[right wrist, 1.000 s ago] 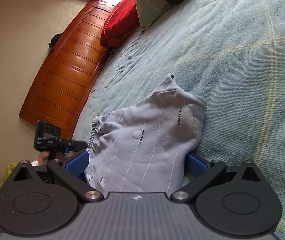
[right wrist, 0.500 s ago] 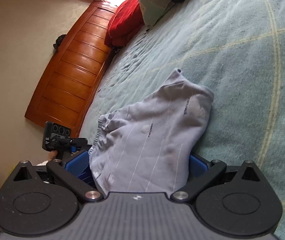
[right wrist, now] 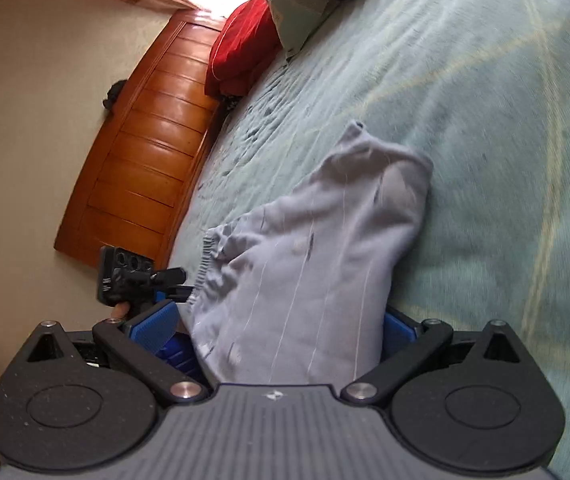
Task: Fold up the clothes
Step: 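Grasp the elastic waistband with the left gripper while the right gripper grasps the trouser edge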
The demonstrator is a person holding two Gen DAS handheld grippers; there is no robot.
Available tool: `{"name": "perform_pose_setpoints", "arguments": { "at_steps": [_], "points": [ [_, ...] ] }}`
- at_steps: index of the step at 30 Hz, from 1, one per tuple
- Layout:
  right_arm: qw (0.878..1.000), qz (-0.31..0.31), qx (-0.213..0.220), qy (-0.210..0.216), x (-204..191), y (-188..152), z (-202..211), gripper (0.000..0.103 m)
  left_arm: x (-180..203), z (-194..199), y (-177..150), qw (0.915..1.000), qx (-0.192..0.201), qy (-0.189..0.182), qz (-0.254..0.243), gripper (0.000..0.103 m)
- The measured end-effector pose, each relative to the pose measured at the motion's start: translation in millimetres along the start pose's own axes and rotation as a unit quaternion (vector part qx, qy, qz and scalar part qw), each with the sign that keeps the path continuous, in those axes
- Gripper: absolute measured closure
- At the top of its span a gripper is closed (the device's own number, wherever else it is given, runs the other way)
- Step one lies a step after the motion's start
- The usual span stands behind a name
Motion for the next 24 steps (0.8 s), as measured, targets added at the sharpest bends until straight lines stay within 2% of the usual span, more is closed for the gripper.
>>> {"name": "perform_pose_setpoints", "arguments": {
  "at_steps": [4,7,10,13,17,18,19,21,24],
  "points": [
    [1.0,-0.008,0.0,-0.003,0,4,-16,0.0,9,-10,11,1.0,0.001,0.008,-0.006,0.002],
    [1.0,-0.015,-0.013,-0.008,-2,6,-25,0.0,11,-8,4,0.9997,0.004,0.015,-0.018,0.003],
    [0.999,-0.022,-0.025,0.009,-7,-7,-15,0.0,8,-3,-4,0.9992,0.006,0.01,-0.039,0.006],
    [0.999,-0.014,-0.006,0.029,-6,-15,-8,0.0,5,-5,0,0.999,0.002,0.004,-0.045,0.009],
    [0.999,-0.016,0.018,0.045,0,-6,-13,0.0,12,-9,7,0.9974,-0.005,0.027,-0.067,0.01],
    [0.998,-0.028,0.025,0.047,1,-3,-14,0.0,11,-7,6,0.9971,-0.003,0.037,-0.066,0.015],
    [0.998,-0.037,0.029,0.048,1,-2,-14,0.0,11,-5,4,0.9967,0.0,0.048,-0.065,0.027],
    [0.998,-0.031,0.021,0.054,-4,-7,-10,0.0,1,2,-1,0.997,0.007,0.055,-0.053,0.044],
    [0.998,-0.02,0.024,0.063,-3,-14,-6,0.002,-20,6,-3,0.9996,0.009,0.025,-0.001,0.051]
  ]
}}
Point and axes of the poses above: each gripper's, at about its wrist camera, not at the fingertips, and z roughly against the way its jaws point, x to its right, y to its top, the point moved 6 cm from there along -z, roughly the way its jaws point, and after that the axes turned 13 degrees about y, right-handed, at the moved point
